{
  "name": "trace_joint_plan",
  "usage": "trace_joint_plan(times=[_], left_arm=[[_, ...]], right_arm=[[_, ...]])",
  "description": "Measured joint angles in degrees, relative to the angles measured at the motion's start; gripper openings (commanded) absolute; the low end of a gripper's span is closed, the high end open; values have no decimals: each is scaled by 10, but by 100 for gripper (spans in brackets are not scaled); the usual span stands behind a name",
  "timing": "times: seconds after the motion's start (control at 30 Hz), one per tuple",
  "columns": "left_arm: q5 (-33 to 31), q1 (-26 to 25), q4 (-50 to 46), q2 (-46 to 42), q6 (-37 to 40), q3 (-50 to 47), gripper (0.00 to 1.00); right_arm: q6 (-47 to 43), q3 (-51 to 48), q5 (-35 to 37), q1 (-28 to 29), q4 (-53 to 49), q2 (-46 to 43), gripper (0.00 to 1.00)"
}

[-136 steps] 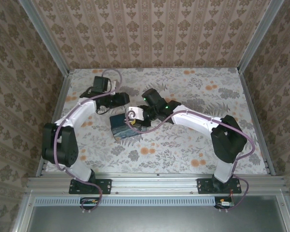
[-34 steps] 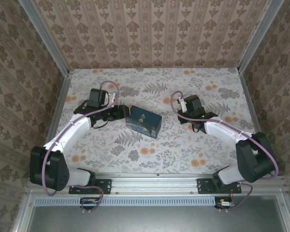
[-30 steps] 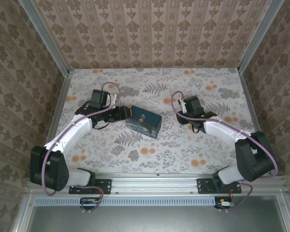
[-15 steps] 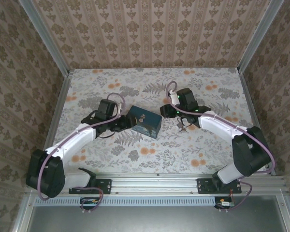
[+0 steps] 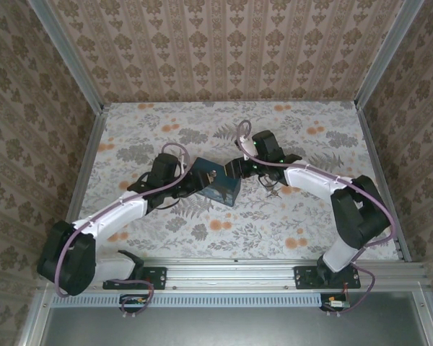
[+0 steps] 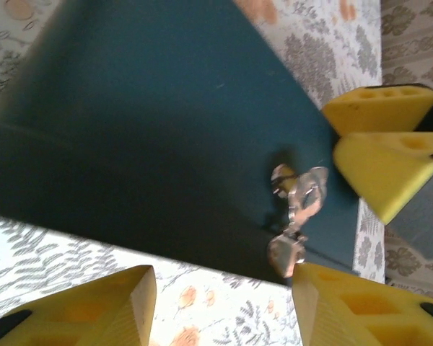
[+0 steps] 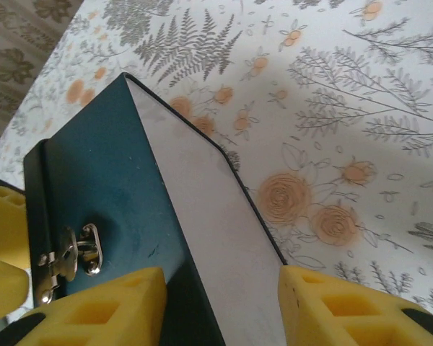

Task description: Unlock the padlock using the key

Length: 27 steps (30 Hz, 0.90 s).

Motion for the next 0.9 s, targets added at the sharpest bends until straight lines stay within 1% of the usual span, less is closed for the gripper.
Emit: trace_joint_plan(times=[0.13,0.27,0.37,0.47,0.6,0.63,0.73,0.8,0.87,0.9], left_arm=[[-14,-11,18,9,-10,3,53],[-28,-10,13,14,-9,13,53],[-32,1,5,14,-5,20,52],[-32,13,-1,14,2,25,52],[-37,16,-18,14,6,40,52],[-37,15,-21,14,6,42,51],[-43,11,-32,15,6,52,52],[-43,7,-34,15,8,60,51],[-43,4,-33,15,10,63,51],[-42,4,-33,15,10,63,51]], right_arm=[[27,-1,-36,-1,4,8,50],[91,-26,-75,0,43,10,49],[138,-45,-94,6,76,10,44],[162,-48,-95,21,84,10,39],[175,-48,-93,30,86,11,38],[176,-48,-92,30,87,13,40],[176,-52,-91,30,98,15,53],[175,-62,-91,30,110,14,70],[169,-73,-83,29,113,9,100],[163,-80,-78,30,109,5,100]])
